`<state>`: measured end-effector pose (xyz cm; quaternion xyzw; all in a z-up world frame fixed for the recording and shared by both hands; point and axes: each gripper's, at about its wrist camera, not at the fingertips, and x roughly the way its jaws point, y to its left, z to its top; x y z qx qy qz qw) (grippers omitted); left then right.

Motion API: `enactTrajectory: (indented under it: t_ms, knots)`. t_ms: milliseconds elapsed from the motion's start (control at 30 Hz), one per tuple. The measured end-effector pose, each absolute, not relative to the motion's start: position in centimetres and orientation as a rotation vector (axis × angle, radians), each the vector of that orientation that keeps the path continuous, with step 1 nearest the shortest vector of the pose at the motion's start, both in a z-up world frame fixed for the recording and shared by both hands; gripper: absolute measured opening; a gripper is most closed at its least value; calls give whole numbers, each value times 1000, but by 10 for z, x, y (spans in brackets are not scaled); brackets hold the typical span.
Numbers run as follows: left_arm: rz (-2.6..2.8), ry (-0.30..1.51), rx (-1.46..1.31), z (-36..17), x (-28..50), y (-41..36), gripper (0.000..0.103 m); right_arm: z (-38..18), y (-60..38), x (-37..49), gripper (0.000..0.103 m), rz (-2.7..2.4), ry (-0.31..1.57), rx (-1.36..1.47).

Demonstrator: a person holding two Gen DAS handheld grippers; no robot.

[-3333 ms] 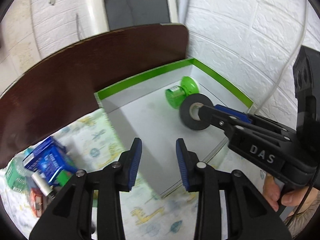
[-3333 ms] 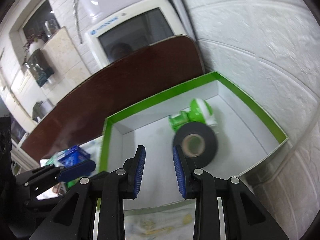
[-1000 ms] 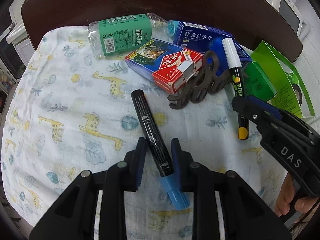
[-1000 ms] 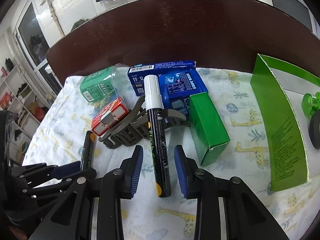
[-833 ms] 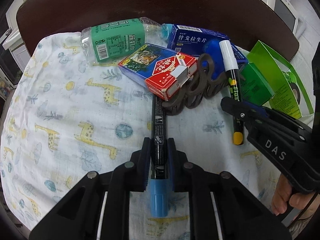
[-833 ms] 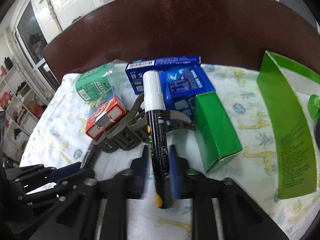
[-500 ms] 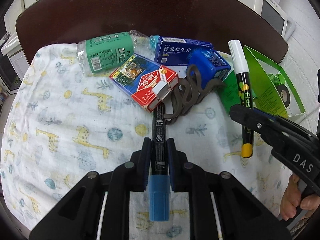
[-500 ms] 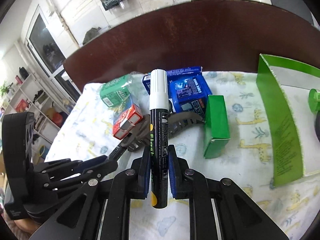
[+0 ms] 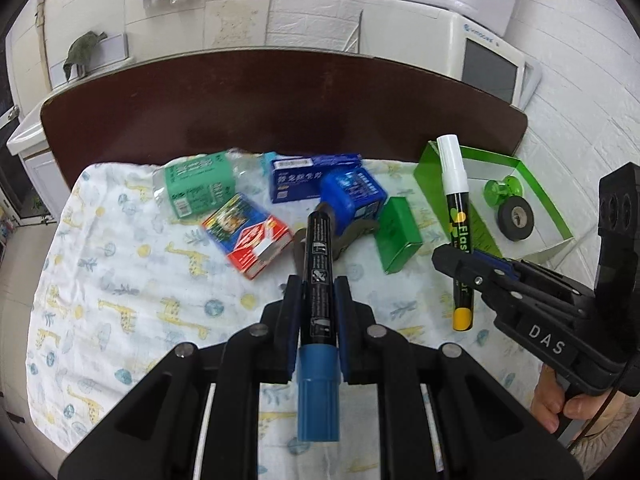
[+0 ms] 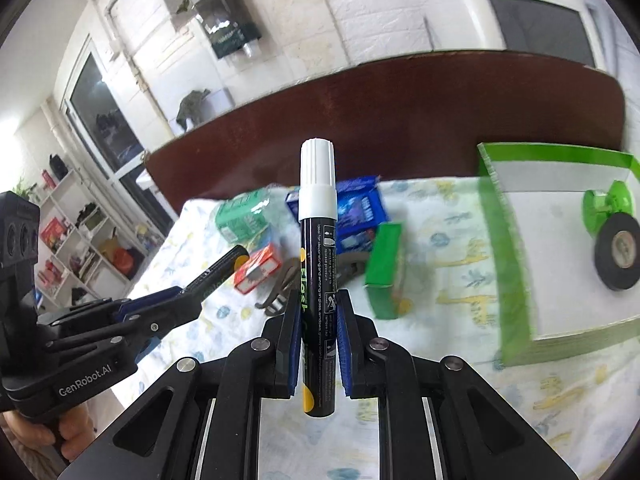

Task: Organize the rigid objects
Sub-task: 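Carry both markers with both grippers over the green box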

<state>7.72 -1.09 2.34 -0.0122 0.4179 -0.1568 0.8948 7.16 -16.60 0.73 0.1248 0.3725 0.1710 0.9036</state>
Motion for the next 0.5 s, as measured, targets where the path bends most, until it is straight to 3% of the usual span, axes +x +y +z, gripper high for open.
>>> enactTrajectory:
  t_ms: [500]
  knots:
    - [-572,843,55,48,127,-181,14,15,-317,73,17,49,725,372]
